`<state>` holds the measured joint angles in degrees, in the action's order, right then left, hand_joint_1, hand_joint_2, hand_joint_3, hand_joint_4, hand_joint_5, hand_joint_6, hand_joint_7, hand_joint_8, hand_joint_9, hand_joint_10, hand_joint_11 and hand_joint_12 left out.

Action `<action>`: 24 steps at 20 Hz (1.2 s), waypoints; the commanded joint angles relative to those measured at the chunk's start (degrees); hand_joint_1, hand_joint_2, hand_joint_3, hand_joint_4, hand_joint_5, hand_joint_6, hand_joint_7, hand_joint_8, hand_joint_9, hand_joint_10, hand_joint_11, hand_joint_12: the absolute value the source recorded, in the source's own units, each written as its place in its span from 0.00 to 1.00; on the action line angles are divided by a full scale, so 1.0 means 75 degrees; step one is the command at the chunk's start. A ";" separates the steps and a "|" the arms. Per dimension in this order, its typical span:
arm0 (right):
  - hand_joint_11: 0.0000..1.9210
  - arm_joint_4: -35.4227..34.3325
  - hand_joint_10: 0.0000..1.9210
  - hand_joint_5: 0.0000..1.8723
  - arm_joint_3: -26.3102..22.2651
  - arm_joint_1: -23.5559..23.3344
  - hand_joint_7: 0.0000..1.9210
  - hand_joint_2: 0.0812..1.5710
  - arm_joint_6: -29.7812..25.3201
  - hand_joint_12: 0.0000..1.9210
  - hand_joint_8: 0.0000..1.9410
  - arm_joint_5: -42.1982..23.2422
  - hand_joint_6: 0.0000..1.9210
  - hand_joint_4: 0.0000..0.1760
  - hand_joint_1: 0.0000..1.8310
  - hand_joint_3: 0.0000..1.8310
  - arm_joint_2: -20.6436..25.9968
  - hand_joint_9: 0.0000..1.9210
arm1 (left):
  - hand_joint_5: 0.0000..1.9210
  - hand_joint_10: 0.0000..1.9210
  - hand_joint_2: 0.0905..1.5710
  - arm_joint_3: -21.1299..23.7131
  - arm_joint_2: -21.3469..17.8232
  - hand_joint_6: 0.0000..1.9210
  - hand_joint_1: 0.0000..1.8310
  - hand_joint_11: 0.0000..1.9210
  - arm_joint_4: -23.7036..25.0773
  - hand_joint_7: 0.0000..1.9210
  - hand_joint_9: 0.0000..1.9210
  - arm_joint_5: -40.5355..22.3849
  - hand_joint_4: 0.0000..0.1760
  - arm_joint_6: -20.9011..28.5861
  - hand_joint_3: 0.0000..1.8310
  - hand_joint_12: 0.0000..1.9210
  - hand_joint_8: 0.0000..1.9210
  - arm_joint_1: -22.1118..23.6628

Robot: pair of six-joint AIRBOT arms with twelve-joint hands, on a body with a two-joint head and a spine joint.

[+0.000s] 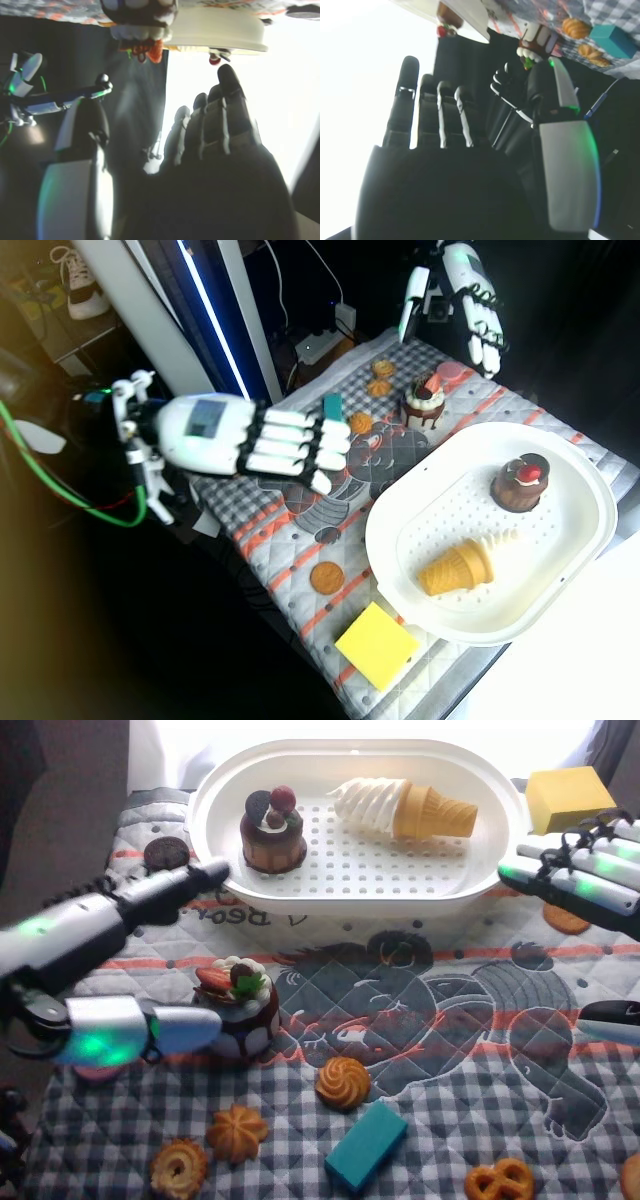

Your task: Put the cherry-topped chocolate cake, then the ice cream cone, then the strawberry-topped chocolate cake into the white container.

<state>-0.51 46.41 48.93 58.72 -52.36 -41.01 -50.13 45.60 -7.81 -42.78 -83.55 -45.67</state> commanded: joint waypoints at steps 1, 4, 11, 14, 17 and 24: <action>0.00 -0.0034 0.14 0.00 -0.0035 -0.0011 0.01 0.74 0.0004 0.45 0.00 -0.1085 0.00 0.00 0.44 0.00 0.0050 0.01 | 0.00 0.00 0.67 -0.0086 0.0093 0.00 0.45 0.00 0.0159 0.00 0.00 -0.0313 0.54 0.0037 0.00 0.09 0.00 0.0189; 0.00 -0.0053 0.16 0.00 -0.0072 0.0116 0.01 0.75 -0.0038 0.50 0.00 -0.1284 0.00 0.00 0.44 0.00 0.0069 0.00 | 0.00 0.00 0.67 -0.0475 0.0512 0.00 0.46 0.00 0.0337 0.00 0.00 0.0798 0.68 -0.0225 0.00 0.19 0.00 0.0726; 0.00 -0.0129 0.19 0.00 -0.0085 0.0284 0.02 0.75 -0.0093 0.61 0.00 -0.1402 0.00 0.00 0.42 0.00 0.0045 0.00 | 0.39 0.71 0.72 -0.0582 0.0756 0.60 0.67 0.39 0.0323 0.50 0.45 0.1357 0.00 -0.0890 0.01 0.93 0.62 0.1021; 0.00 -0.0186 0.24 0.00 -0.0075 0.0363 0.03 0.76 -0.0093 0.65 0.00 -0.1422 0.00 0.00 0.39 0.01 0.0007 0.00 | 0.38 0.77 0.74 -0.0472 0.0595 0.65 0.73 0.37 0.0295 0.44 0.42 0.0877 0.00 -0.0889 0.00 0.96 0.66 0.1100; 0.00 -0.0236 0.24 0.00 -0.0075 0.0408 0.03 0.77 -0.0095 0.61 0.01 -0.1457 0.00 0.00 0.39 0.01 0.0006 0.00 | 0.39 0.78 0.76 -0.0376 0.0400 0.65 0.66 0.35 0.0300 0.43 0.39 0.0373 0.00 -0.0892 0.00 0.96 0.71 0.1309; 0.00 -0.0459 0.23 0.00 -0.0035 0.0565 0.04 0.78 -0.0097 0.68 0.01 -0.1579 0.00 0.00 0.38 0.01 -0.0103 0.00 | 0.40 0.74 0.74 -0.0933 0.0950 0.65 0.73 0.27 -0.0026 0.45 0.41 0.0789 0.00 -0.2140 0.00 0.89 0.64 0.3077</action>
<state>-3.86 46.06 53.71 58.24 -56.93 -42.09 -57.98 53.71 -8.25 -31.16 -99.92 -21.78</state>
